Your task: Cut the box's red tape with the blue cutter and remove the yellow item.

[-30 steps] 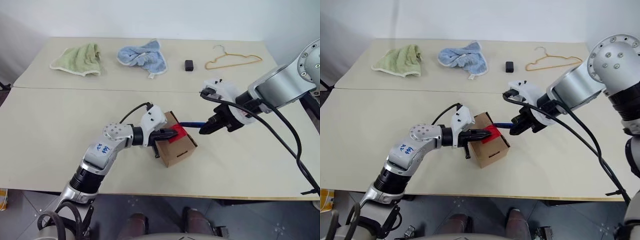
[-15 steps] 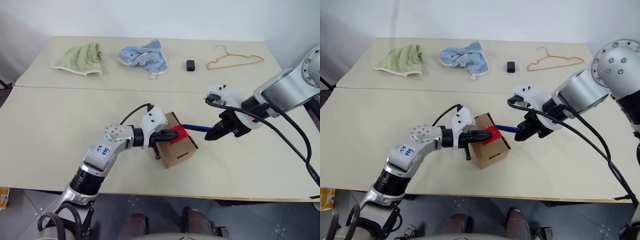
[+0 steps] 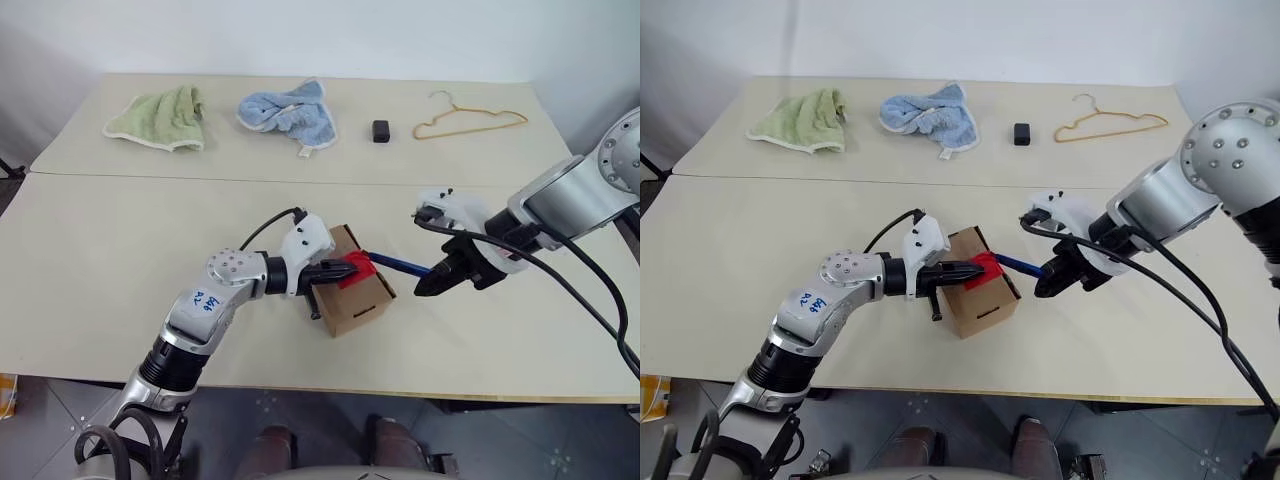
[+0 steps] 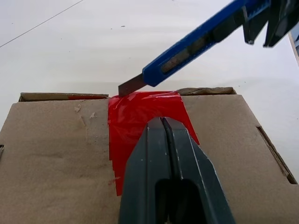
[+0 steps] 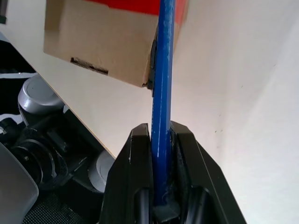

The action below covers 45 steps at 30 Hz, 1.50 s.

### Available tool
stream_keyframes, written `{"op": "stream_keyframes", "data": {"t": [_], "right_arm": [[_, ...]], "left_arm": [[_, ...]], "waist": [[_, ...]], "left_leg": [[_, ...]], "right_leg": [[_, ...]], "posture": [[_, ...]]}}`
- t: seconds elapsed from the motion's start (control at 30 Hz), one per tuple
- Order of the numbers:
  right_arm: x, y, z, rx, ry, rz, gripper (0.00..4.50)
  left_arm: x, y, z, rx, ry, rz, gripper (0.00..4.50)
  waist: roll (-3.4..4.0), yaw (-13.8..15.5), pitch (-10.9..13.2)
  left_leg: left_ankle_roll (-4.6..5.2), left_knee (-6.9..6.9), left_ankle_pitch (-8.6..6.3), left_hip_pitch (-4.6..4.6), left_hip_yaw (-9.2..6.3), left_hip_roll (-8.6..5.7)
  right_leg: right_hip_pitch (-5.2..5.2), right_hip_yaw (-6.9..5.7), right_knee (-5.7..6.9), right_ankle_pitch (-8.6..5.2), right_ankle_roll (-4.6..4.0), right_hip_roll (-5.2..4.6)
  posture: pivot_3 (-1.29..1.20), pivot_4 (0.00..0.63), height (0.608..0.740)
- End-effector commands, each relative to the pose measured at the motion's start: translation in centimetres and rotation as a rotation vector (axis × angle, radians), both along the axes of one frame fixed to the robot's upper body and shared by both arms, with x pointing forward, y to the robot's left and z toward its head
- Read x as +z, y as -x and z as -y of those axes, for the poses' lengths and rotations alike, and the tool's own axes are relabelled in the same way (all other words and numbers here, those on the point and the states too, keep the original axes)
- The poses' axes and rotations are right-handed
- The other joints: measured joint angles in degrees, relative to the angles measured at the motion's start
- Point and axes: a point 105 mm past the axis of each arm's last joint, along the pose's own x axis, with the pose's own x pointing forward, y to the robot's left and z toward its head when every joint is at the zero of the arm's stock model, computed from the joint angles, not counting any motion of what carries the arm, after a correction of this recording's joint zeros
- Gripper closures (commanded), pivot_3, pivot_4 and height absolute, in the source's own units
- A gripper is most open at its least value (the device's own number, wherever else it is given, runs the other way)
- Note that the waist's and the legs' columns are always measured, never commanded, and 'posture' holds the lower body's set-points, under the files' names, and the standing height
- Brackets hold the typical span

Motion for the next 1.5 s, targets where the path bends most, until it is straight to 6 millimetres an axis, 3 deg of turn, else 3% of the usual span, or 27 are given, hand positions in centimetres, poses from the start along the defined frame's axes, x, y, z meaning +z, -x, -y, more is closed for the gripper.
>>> {"op": "stream_keyframes", "data": {"t": [0.03,0.7,1.1,1.33,1.5], "right_arm": [[0.0,1.4,-0.8,0.077,-0.026,-0.038,4.33],[-1.3,1.5,-0.1,0.078,-0.010,-0.013,4.33],[2.6,-0.2,-1.2,0.090,-0.094,0.131,4.33],[2.6,-0.9,-1.3,0.082,-0.080,0.151,4.33],[2.2,-1.1,-0.9,0.068,-0.085,0.162,4.33]], "left_arm": [[-4.1,-0.2,-1.4,0.071,-0.098,-0.146,4.50],[-3.9,-0.3,-1.6,0.075,-0.101,-0.141,4.50],[-3.4,-0.3,-1.9,0.074,-0.088,-0.129,4.50],[-1.7,-0.1,-2.5,0.041,0.002,-0.110,4.50],[1.2,1.1,-5.1,-0.042,0.102,-0.067,4.50]], "waist": [[0.00,0.0,0.0],[0.00,0.0,0.0],[-0.01,0.1,0.0],[-0.01,-0.1,0.0],[-0.01,-0.3,0.0]], "left_leg": [[0.00,0.00,0.00,0.00,0.00,0.00],[-0.01,0.05,0.00,0.01,0.01,0.00],[-0.02,0.09,0.01,0.00,0.00,0.00],[-0.03,0.09,0.02,-0.01,0.01,0.01],[-0.03,0.06,0.02,-0.07,0.01,0.01]], "right_leg": [[0.00,0.00,0.00,0.00,0.00,0.00],[0.01,0.00,0.04,0.00,0.00,0.00],[0.01,0.00,0.07,0.00,0.00,0.00],[-0.03,0.00,0.09,0.00,0.00,0.00],[-0.11,0.00,0.08,0.00,0.00,0.00]], "posture": [[0.00,0.150,0.740],[0.00,0.150,0.740],[0.00,0.150,0.740],[0.00,0.150,0.740],[0.00,0.150,0.740]]}}
